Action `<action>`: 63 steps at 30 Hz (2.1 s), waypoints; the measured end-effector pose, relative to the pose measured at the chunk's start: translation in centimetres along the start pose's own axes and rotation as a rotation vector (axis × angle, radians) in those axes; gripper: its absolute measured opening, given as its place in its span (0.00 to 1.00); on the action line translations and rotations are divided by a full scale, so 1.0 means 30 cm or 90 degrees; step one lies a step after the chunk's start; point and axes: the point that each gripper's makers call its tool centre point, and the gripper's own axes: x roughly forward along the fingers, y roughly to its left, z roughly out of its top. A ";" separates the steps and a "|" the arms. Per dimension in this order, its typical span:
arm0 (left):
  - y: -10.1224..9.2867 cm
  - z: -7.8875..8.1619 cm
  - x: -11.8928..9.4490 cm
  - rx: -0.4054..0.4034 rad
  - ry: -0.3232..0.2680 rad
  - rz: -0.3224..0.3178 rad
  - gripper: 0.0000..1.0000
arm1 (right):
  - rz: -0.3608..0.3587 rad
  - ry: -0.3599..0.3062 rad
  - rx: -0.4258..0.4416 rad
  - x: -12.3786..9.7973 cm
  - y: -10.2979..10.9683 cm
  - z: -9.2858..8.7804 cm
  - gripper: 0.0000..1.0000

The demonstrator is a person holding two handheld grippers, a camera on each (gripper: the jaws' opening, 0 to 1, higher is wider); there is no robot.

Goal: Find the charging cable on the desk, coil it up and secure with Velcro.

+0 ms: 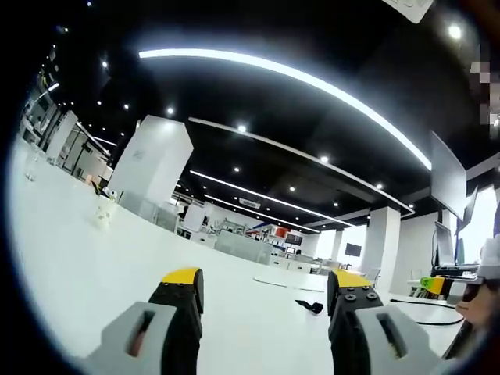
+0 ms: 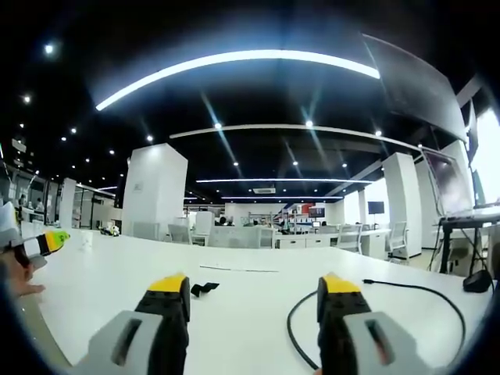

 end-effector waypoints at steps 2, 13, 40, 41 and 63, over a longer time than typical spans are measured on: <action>-0.009 0.000 0.007 0.001 0.001 -0.006 0.64 | 0.000 -0.001 0.000 0.001 -0.002 0.002 0.66; -0.068 0.001 0.067 -0.010 0.003 -0.049 0.64 | -0.011 -0.001 0.001 -0.012 -0.023 0.008 0.65; -0.301 -0.048 0.260 -0.081 0.022 -0.192 0.64 | -0.094 -0.001 0.014 -0.062 -0.193 -0.004 0.64; -0.313 -0.050 0.266 -0.080 0.023 -0.199 0.64 | -0.096 -0.001 0.014 -0.064 -0.199 -0.004 0.64; -0.589 -0.078 0.362 -0.091 0.063 -0.351 0.64 | -0.138 0.018 0.006 -0.097 -0.293 -0.026 0.65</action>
